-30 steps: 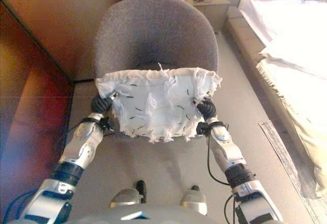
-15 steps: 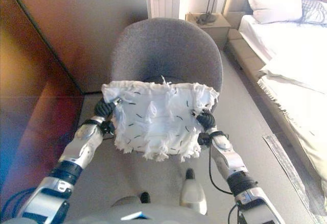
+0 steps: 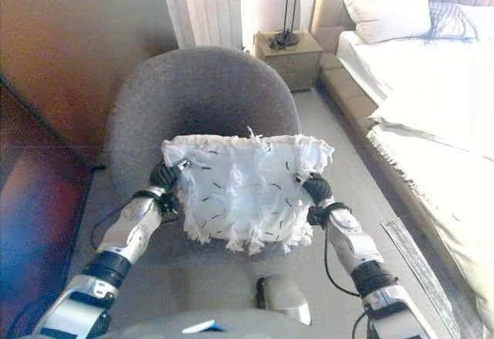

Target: Pick up the cushion and take it to the sofa

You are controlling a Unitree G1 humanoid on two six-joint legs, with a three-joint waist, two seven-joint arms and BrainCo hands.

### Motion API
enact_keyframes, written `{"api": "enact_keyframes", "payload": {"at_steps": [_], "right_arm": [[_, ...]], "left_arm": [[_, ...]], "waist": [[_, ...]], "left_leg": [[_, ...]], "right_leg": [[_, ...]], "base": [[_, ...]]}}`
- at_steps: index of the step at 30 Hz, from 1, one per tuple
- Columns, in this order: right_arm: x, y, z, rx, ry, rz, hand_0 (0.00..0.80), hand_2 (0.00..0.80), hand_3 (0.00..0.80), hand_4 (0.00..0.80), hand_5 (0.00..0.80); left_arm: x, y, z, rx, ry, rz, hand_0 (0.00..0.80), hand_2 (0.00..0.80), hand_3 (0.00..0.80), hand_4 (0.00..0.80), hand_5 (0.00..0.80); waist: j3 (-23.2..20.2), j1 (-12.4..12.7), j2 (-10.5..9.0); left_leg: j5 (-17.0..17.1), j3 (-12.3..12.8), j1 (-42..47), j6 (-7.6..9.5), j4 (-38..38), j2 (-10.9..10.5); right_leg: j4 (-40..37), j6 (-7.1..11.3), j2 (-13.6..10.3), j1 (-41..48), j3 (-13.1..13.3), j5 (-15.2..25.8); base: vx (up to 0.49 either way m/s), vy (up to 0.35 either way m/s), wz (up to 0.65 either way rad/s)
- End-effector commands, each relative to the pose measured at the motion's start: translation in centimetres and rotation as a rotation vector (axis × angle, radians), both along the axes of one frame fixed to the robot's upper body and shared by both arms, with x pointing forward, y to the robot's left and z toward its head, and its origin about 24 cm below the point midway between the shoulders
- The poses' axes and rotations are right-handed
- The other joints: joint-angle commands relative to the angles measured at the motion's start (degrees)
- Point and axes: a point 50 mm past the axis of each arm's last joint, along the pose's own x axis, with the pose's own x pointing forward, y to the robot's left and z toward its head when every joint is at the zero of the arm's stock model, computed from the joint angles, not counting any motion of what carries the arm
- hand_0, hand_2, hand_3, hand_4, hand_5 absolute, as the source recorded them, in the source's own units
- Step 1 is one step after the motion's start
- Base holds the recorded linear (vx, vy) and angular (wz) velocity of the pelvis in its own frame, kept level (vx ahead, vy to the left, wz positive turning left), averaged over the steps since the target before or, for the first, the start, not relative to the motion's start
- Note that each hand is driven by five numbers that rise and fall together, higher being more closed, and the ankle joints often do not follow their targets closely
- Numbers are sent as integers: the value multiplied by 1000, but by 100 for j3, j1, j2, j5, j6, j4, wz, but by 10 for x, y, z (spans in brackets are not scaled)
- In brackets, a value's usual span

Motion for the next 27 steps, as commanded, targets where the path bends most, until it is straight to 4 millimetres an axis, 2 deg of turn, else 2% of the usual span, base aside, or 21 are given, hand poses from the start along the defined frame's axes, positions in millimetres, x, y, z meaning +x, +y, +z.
{"api": "enact_keyframes", "payload": {"at_steps": [1, 3, 5, 7, 9, 11, 14, 16, 18, 19, 21, 23, 25, 27], "right_arm": [[24, 18, 41, 113, -217, 41, 800, 800, 800, 800, 800], [29, 24, 44, 114, -219, 37, 800, 800, 800, 800, 800], [33, 27, 47, 112, -217, 30, 800, 800, 800, 800, 800], [34, 30, 48, 115, -210, 26, 800, 800, 800, 800, 800], [33, 32, 45, 118, -202, 24, 800, 800, 800, 800, 800], [31, 33, 43, 116, -195, 24, 800, 800, 800, 800, 800], [28, 34, 44, 110, -203, 33, 800, 800, 800, 800, 800], [28, 35, 46, 114, -214, 28, 800, 800, 800, 800, 800], [30, 39, 50, 126, -243, 7, 800, 800, 800, 800, 800], [33, 42, 54, 140, -264, -7, 800, 800, 800, 800, 800], [40, 52, 60, 169, -292, -30, 800, 800, 800, 800, 800], [46, 60, 62, 181, -280, -46, 800, 800, 800, 800, 800], [53, 65, 63, 179, -267, -47, 800, 800, 800, 800, 800], [70, 71, 81, 150, -314, -33, 800, 800, 800, 800, 800]], "left_arm": [[27, 12, 58, -25, -275, 32, 800, 800, 800, 800, 800], [26, 12, 58, -26, -272, 27, 800, 800, 800, 800, 800], [26, 16, 57, -34, -264, 26, 800, 800, 800, 800, 800], [25, 18, 55, -44, -252, 24, 800, 800, 800, 800, 800], [25, 18, 52, -44, -242, 18, 800, 800, 800, 800, 800], [25, 19, 47, -41, -232, 14, 800, 800, 800, 800, 800], [26, 23, 46, -46, -229, 28, 800, 800, 800, 800, 800], [29, 23, 50, -35, -244, 33, 800, 800, 800, 800, 800], [32, 19, 58, -31, -270, 32, 800, 800, 800, 800, 800], [35, 18, 64, -27, -285, 27, 800, 800, 800, 800, 800], [41, 16, 71, -23, -303, 17, 800, 800, 800, 800, 800], [43, 18, 70, -27, -288, 10, 800, 800, 800, 800, 800], [45, 15, 71, -28, -273, 8, 800, 800, 800, 800, 800], [57, 7, 88, -15, -315, -5, 800, 800, 800, 800, 800]], "waist": [[-95, 43, -309], [-32, 130, -293], [-28, 229, -249], [-6, 345, -176], [6, 423, -112], [-36, 460, -75], [-68, 388, -1], [-38, 367, 57], [37, 441, 53], [95, 508, 35], [235, 627, 67], [384, 669, 88], [458, 756, 105], [650, 787, 76]], "left_leg": [[688, 374, -108, 336, -194, -214], [775, 365, -28, 350, -1096, -204], [977, 250, -28, 300, -2089, -210], [1137, 58, -50, 168, -3046, -203], [1261, 13, -87, 56, -3613, -177], [1150, 89, -173, 44, -3713, -209], [772, 322, -111, 176, -3581, -290], [671, 332, -98, 230, -3542, -328], [535, 275, -297, 360, -3354, -455], [476, 248, -443, 431, -3242, -529], [361, 240, -495, 609, -3162, -660], [161, 248, -219, 645, -3092, -754], [191, 272, -165, 647, -3033, -767], [80, 213, -394, 549, -2685, -796]], "right_leg": [[-1305, 665, -361, 586, 338, 795], [-1264, 678, -303, 699, 344, 671], [-1193, 729, -285, 758, 319, 540], [-1151, 795, -297, 933, 269, 386], [-1114, 847, -327, 1143, 211, 224], [-1070, 940, -441, 1392, 174, 68], [-776, 1033, -635, 1369, 72, -140], [-571, 1054, -734, 1268, -14, -249], [-237, 1127, -915, 1070, -120, -261], [49, 1162, -1036, 907, -224, -199], [1292, 1130, -1486, 359, -381, 272], [1988, 1104, -1729, 37, -372, 384], [1535, 1015, -1760, -10, -536, 412], [922, 1042, -1685, -334, -491, 482]], "base": [[284, -8, -19], [280, 64, -10], [257, 115, -4], [280, 137, -15], [287, 128, -19], [276, 121, -18], [235, 135, -33], [175, 151, -44], [55, 131, -9], [-44, 145, 3], [24, 206, 3], [199, 172, 11], [58, 4, -12], [-236, -114, -19]]}}
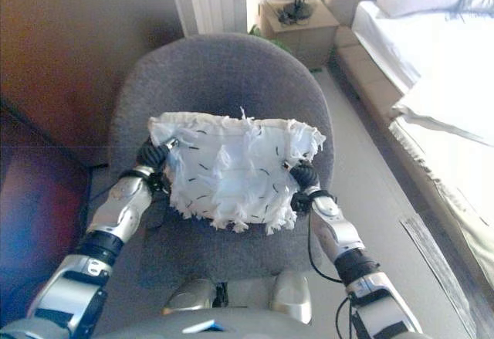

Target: Pick up the cushion and take it to the sofa

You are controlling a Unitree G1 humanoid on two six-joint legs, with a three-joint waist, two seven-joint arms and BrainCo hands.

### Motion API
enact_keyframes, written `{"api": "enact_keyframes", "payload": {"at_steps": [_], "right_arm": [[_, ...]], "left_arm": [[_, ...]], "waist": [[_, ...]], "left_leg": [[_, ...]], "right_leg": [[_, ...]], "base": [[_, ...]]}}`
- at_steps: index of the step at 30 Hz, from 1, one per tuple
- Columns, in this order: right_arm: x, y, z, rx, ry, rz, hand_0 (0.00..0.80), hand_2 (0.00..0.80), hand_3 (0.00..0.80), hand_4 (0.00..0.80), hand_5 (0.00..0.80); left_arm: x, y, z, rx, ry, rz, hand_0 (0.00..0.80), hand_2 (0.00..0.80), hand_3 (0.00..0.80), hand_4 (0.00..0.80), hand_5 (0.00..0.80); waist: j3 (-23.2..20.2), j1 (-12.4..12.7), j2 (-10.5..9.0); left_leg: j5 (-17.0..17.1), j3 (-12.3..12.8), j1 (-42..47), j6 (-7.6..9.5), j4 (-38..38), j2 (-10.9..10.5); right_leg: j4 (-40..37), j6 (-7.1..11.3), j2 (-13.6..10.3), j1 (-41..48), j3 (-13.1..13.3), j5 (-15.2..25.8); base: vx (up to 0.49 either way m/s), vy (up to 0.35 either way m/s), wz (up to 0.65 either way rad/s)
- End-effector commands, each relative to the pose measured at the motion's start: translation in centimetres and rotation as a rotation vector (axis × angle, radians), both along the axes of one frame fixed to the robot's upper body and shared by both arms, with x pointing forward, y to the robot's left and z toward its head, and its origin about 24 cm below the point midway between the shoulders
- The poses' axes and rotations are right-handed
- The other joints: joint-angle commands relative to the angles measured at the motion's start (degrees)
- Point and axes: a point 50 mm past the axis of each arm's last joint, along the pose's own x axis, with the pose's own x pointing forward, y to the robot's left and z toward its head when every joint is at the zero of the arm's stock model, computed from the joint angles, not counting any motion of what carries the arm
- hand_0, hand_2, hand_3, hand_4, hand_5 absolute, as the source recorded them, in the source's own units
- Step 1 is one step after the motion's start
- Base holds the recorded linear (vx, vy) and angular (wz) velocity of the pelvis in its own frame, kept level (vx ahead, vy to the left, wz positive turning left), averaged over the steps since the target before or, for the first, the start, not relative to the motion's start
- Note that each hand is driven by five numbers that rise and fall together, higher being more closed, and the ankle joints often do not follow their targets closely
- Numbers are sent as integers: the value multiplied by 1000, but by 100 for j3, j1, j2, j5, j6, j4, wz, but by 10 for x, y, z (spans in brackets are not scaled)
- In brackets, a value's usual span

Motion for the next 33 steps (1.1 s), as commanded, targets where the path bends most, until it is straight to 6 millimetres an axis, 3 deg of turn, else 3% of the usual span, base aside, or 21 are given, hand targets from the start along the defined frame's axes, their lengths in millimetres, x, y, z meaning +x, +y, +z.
{"api": "enact_keyframes", "payload": {"at_steps": [1, 2, 3, 4, 8, 9, 12, 19, 25, 33], "right_arm": [[52, 27, 79, 79, -303, 27, 800, 800, 800, 800, 800], [63, 31, 98, 69, -350, 24, 800, 800, 800, 800, 800], [69, 33, 109, 60, -378, 32, 800, 800, 800, 800, 800], [73, 31, 116, 64, -393, 26, 800, 800, 800, 800, 800], [83, 27, 133, 67, -429, 7, 800, 800, 800, 800, 800], [85, 28, 134, 62, -433, 7, 800, 800, 800, 800, 800], [93, 28, 144, 11, -441, 0, 800, 800, 800, 800, 800], [111, 18, 174, -44, -487, -60, 800, 800, 800, 800, 800], [123, 8, 203, -116, -513, -78, 800, 800, 800, 800, 800], [130, -5, 220, -127, -481, -83, 800, 800, 800, 800, 800]], "left_arm": [[37, -27, 71, -68, -269, -65, 800, 800, 800, 800, 800], [49, -30, 88, -64, -309, -73, 800, 800, 800, 800, 800], [53, -33, 97, -59, -338, -64, 800, 800, 800, 800, 800], [57, -37, 105, -52, -353, -58, 800, 800, 800, 800, 800], [71, -42, 120, -62, -380, -34, 800, 800, 800, 800, 800], [72, -43, 119, -59, -378, -24, 800, 800, 800, 800, 800], [78, -45, 122, -50, -369, 5, 800, 800, 800, 800, 800], [92, -54, 149, -29, -386, 24, 800, 800, 800, 800, 800], [102, -51, 171, -42, -363, 85, 800, 800, 800, 800, 800], [107, -55, 182, -72, -323, 110, 800, 800, 800, 800, 800]], "waist": [[101, -16, -36], [330, -58, -45], [503, -51, -52], [597, -28, -101], [857, -2, -130], [903, 15, -109], [959, -8, -62], [1095, -19, 57], [1171, -21, 128], [1207, 2, 151]], "left_leg": [[-964, -340, -778, -206, 1344, 135], [-1153, -342, -1005, -173, 1646, 159], [-1275, -347, -1201, -139, 1978, 242], [-1410, -408, -1465, -182, 2310, 297], [-1738, -414, -2059, -346, 3189, 574], [-1923, -473, -2044, -399, 3322, 611], [-2028, -513, -2183, -465, 3573, 670], [-2003, -579, -2549, -615, 3682, 696], [-1987, -627, -2887, -691, 3810, 733], [-1915, -663, -3168, -753, 3858, 795]], "right_leg": [[-870, 235, -178, -578, 84, 1331], [-698, 253, -45, -847, 207, 1158], [-456, 228, -171, -1072, 265, 1184], [-371, 264, -145, -1045, 239, 967], [201, 266, -242, -1254, 113, 614], [438, 296, -249, -1286, 125, 425], [807, 293, -268, -1491, 202, 222], [998, 349, -274, -1850, 292, 78], [1085, 385, -275, -2138, 313, 18], [1161, 417, -317, -2411, 309, 19]], "base": [[-452, -143, -4], [-492, -131, 9], [-376, -161, 31], [-237, -161, 48], [-130, -115, 11], [-11, -4, 8], [12, 25, -1], [-54, 6, 5], [-27, 5, -1], [11, 3, 0]]}}
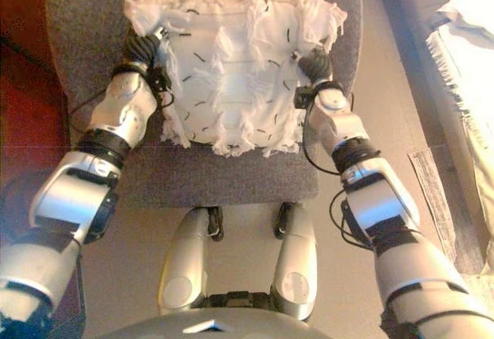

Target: Pick up the cushion and take it to the sofa

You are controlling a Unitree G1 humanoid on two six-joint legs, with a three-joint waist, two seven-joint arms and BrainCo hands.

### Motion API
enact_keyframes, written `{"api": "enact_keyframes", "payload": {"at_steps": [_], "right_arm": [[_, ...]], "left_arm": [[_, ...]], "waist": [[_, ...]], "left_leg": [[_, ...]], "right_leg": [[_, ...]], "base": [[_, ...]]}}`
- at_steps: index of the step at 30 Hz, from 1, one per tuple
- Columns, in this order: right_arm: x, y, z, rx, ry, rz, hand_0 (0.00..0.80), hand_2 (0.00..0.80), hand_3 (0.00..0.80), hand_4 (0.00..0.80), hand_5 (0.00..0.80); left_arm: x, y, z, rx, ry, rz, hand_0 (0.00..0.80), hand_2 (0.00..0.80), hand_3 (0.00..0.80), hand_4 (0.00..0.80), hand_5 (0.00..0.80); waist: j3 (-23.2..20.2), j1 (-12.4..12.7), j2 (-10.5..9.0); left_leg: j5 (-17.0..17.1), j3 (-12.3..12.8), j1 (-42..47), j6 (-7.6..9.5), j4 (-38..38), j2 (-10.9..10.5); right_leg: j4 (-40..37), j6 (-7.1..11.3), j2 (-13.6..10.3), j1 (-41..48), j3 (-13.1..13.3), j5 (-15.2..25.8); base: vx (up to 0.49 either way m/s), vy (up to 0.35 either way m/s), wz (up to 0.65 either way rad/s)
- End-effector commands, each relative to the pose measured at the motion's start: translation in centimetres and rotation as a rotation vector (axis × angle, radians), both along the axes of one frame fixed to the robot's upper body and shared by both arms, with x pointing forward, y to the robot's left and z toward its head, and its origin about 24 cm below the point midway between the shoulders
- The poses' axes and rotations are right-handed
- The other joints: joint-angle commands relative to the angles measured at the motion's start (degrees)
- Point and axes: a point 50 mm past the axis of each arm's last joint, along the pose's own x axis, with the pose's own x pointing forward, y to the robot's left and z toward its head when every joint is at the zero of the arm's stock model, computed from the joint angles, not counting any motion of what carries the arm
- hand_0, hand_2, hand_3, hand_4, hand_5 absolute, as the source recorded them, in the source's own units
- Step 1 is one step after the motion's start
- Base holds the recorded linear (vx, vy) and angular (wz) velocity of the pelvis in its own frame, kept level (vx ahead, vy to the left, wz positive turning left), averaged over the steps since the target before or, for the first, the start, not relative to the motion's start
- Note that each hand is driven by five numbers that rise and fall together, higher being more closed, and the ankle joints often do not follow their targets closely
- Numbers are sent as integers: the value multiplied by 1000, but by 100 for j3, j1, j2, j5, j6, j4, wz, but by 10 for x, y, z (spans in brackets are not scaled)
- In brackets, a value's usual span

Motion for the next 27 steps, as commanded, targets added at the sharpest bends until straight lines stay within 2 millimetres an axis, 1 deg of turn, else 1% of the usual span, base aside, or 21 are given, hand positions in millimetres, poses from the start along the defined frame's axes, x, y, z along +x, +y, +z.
{"api": "enact_keyframes", "payload": {"at_steps": [1, 4, 7, 10, 12, 13, 15, 16, 17, 20, 21, 24, 27], "right_arm": [[9, 6, 58, 17, -157, 32, 800, 800, 800, 800, 800], [10, 5, 61, -6, -152, 18, 800, 800, 800, 800, 800], [9, 3, 67, -6, -173, 1, 800, 800, 800, 800, 800], [9, -2, 78, -18, -227, -34, 800, 800, 800, 800, 800], [7, -2, 85, -6, -258, -51, 800, 800, 800, 800, 800], [7, -2, 86, -4, -256, -50, 800, 800, 800, 800, 800], [8, -4, 82, -42, -224, -68, 800, 800, 800, 800, 800], [9, -6, 80, -63, -200, -75, 452, 452, 452, 452, 452], [9, -8, 78, -74, -185, -75, 0, 0, 0, 0, 0], [10, -13, 73, -70, -154, -80, 0, 0, 0, 0, 0], [10, -17, 69, -74, -136, -90, 0, 0, 0, 0, 0], [10, -25, 65, -56, -125, -134, 0, 0, 0, 0, 0], [7, -36, 52, -50, -114, -187, 0, 0, 0, 0, 0]], "left_arm": [[6, -18, 26, -19, -50, -23, 800, 800, 800, 800, 800], [7, -8, 34, 9, -61, 21, 800, 800, 800, 800, 800], [7, 0, 51, 10, -124, 33, 800, 800, 800, 800, 800], [5, 1, 66, 73, -197, 34, 800, 800, 800, 800, 800], [3, 1, 77, 60, -246, 29, 800, 800, 800, 800, 800], [3, 1, 80, 46, -254, 22, 800, 800, 800, 800, 800], [3, -1, 78, 45, -232, 27, 800, 800, 800, 800, 800], [4, 1, 77, 38, -215, 38, 104, 104, 104, 104, 104], [4, 2, 76, 29, -205, 47, 0, 0, 0, 0, 0], [5, 5, 74, 5, -191, 52, 0, 0, 0, 0, 0], [5, 9, 72, 0, -173, 70, 0, 0, 0, 0, 0], [5, 16, 66, -20, -151, 98, 0, 0, 0, 0, 0], [4, 26, 52, -26, -132, 127, 0, 0, 0, 0, 0]], "waist": [[-59, 165, 141], [-90, 153, 129], [-151, 148, 119], [-171, 166, 136], [-194, 163, 142], [-210, 159, 146], [-238, 164, 155], [-261, 167, 154], [-273, 165, 152], [-304, 156, 150], [-327, 153, 149], [-345, 142, 149], [-379, 114, 127]], "left_leg": [[-355, -196, -20, -450, -25, 256], [-365, -195, -45, -464, 21, 283], [-368, -184, -59, -469, 11, 299], [-354, -183, -74, -479, -31, 295], [-360, -171, -67, -479, -46, 303], [-372, -162, -67, -485, -43, 311], [-398, -147, -61, -494, -17, 326], [-412, -142, -53, -493, -11, 335], [-420, -136, -47, -489, -10, 342], [-438, -126, -32, -487, -8, 361], [-448, -122, -39, -495, 11, 374], [-436, -104, -21, -510, -15, 403], [-323, -45, 139, -537, -231, 443]], "right_leg": [[-314, 446, -212, 281, 312, 86], [-257, 439, -223, 241, 318, 67], [-249, 437, -229, 213, 313, 48], [-249, 441, -243, 187, 287, 43], [-245, 437, -253, 188, 266, 25], [-237, 438, -259, 186, 253, 10], [-199, 440, -274, 181, 228, -12], [-188, 437, -288, 188, 215, -33], [-182, 433, -295, 193, 205, -45], [-150, 416, -305, 190, 185, -83], [-118, 414, -305, 175, 183, -104], [-118, 410, -309, 177, 172, -114], [-251, 428, -285, 302, 120, -74]], "base": [[82, 6, 0], [110, 1, 2], [114, -7, 3], [90, -12, 2], [89, -7, 4], [90, -7, 3], [96, -10, 1], [84, -9, 2], [80, -7, 3], [67, -8, 4], [65, -13, 7], [46, 0, 6], [54, 18, 0]]}}
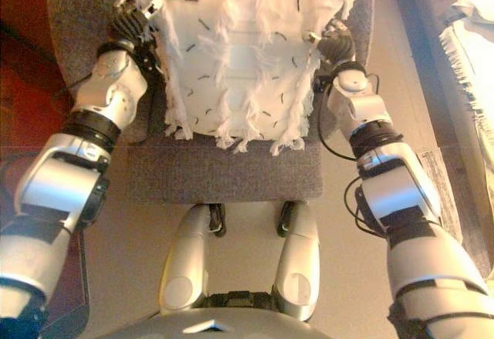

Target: Pick up the cushion and take it to the sofa

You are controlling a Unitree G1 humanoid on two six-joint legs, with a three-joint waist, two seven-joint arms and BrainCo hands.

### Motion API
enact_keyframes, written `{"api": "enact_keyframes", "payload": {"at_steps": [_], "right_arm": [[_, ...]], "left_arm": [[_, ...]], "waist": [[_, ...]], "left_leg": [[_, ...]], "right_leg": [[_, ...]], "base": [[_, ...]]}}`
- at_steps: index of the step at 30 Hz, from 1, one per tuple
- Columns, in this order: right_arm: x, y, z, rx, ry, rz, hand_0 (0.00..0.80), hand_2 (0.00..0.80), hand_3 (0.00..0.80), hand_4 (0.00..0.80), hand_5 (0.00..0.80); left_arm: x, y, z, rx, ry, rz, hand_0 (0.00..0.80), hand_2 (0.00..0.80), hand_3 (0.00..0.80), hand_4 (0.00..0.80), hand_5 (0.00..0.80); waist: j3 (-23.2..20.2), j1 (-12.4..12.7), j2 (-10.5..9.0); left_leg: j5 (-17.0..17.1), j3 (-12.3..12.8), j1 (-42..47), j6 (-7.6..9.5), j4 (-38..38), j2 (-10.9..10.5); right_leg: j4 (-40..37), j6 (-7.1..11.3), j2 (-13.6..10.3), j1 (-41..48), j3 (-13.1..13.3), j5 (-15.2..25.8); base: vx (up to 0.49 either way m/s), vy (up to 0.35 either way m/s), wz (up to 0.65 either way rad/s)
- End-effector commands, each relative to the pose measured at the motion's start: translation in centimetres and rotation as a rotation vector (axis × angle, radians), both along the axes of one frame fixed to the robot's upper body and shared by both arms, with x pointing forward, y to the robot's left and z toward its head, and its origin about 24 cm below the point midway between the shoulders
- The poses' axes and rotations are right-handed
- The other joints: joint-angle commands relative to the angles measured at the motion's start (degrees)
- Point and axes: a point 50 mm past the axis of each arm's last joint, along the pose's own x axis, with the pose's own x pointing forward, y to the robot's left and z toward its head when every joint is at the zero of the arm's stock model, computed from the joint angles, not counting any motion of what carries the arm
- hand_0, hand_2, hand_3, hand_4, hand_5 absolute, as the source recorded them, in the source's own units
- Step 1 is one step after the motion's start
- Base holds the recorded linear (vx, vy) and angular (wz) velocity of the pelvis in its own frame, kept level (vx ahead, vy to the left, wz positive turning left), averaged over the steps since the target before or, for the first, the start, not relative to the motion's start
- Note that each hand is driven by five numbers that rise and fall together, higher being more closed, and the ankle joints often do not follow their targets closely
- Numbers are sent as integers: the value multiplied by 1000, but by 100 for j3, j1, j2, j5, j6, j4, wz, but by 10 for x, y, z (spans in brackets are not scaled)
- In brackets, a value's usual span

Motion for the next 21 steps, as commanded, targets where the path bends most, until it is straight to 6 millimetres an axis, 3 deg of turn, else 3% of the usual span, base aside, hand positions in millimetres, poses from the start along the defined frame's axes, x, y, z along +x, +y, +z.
{"api": "enact_keyframes", "payload": {"at_steps": [1, 8, 12, 17, 21], "right_arm": [[1, -12, 19, 21, -89, -79, 0, 0, 0, 0, 0], [-15, -51, -18, 88, -46, -181, 0, 0, 0, 0, 0], [-22, -61, -28, 97, -57, -204, 0, 0, 0, 0, 0], [-41, -55, -54, 127, -84, -152, 0, 0, 0, 0, 0], [-67, -35, -94, 169, -41, -29, 0, 0, 0, 0, 0]], "left_arm": [[-3, 16, 18, -6, -91, 55, 0, 0, 0, 0, 0], [-14, 55, -10, -11, -56, 147, 0, 0, 0, 0, 0], [-20, 60, -14, -15, -93, 141, 0, 0, 0, 0, 0], [-35, 56, -38, -52, -144, 76, 0, 0, 0, 0, 0], [-58, 44, -82, -74, -113, -9, 0, 0, 0, 0, 0]], "waist": [[-384, 116, 56], [-573, 82, -11], [-712, 111, -48], [-957, 145, -93], [-1285, 160, -105]], "left_leg": [[-261, -34, 430, -518, -486, 430], [158, 70, 1165, -538, -1475, 348], [519, 118, 1507, -452, -2056, 245], [735, 59, 2072, -372, -2719, 95], [928, 54, 2675, -323, -3408, -13]], "right_leg": [[-622, 479, -148, 565, 148, 94], [-1565, 512, -16, 1249, -29, 361], [-2230, 472, 17, 1623, -220, 691], [-3044, 499, 132, 2302, -395, 942], [-3777, 530, 321, 2978, -468, 1116]], "base": [[77, 20, -1], [77, 29, -4], [0, 24, -7], [77, -2, 7], [170, -9, -2]]}}
